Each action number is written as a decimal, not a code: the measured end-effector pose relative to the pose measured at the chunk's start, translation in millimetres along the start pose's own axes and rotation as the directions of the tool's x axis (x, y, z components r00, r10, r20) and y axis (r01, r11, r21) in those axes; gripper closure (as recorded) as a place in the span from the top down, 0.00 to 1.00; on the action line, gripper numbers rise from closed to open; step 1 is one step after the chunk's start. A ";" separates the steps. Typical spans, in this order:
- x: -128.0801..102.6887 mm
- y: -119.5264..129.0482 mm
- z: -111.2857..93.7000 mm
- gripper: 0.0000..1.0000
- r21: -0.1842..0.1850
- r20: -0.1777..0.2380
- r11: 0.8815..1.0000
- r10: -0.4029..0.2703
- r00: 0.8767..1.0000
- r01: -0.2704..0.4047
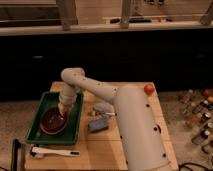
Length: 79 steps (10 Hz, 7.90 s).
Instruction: Stack bowls into tray
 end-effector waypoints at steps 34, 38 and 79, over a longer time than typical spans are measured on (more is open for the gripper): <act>40.8 -52.6 -68.4 0.80 -0.104 -0.213 0.989 -0.125 0.969 0.105; 40.8 -52.4 -68.4 0.80 -0.104 -0.213 0.989 -0.125 0.969 0.105; 40.6 -52.0 -67.4 0.80 -0.103 -0.212 0.989 -0.124 0.969 0.104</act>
